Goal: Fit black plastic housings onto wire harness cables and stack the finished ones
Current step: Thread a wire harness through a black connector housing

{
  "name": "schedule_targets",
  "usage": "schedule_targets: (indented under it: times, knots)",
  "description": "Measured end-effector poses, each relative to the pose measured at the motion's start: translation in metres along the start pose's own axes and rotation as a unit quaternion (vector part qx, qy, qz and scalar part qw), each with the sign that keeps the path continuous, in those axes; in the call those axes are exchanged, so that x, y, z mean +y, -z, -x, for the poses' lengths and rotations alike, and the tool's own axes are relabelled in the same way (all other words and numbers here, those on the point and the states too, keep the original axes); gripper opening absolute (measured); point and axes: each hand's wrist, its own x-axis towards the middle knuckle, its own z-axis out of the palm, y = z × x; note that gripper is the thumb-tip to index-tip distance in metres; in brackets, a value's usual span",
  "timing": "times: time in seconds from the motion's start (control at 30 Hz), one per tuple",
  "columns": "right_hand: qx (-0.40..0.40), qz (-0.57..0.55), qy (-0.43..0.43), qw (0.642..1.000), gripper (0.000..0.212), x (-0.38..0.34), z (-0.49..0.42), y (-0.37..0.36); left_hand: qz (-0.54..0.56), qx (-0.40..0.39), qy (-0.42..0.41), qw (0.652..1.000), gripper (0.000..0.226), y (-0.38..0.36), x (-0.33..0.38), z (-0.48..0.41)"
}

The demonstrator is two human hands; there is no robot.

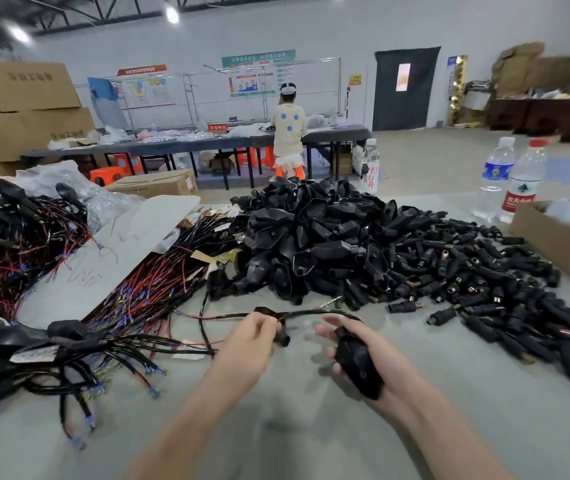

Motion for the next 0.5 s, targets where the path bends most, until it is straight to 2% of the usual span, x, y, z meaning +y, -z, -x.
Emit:
schedule_targets:
  times: [0.07,0.17,0.23,0.3,0.37,0.5]
  knots:
    - [-0.021,-0.033,0.007,0.999,0.024,-0.003,0.002,0.004,-0.221,0.027,-0.069,0.972,0.020,0.009,-0.012,0.001]
    - [-0.018,-0.041,0.036,0.998,0.030,-0.006,0.003,0.002,-0.329,-0.007,-0.112,0.938,0.019,0.022,-0.020,0.002]
    - [-0.010,-0.016,0.079,0.997,0.028,-0.008,0.002,0.001,-0.348,-0.035,-0.146,0.926,0.018,0.021,-0.019,0.006]
    - [-0.013,-0.007,0.132,0.991,0.025,-0.014,0.002,-0.001,-0.332,-0.043,-0.162,0.928,0.027,0.016,-0.020,0.008]
    - [-0.006,-0.007,0.187,0.982,0.022,-0.022,0.004,0.000,-0.325,-0.049,-0.158,0.931,0.027,0.008,-0.027,0.008]
    - [0.061,-0.060,0.235,0.968,0.021,-0.035,0.006,0.015,-0.310,-0.090,-0.177,0.930,0.025,0.000,-0.026,0.011]
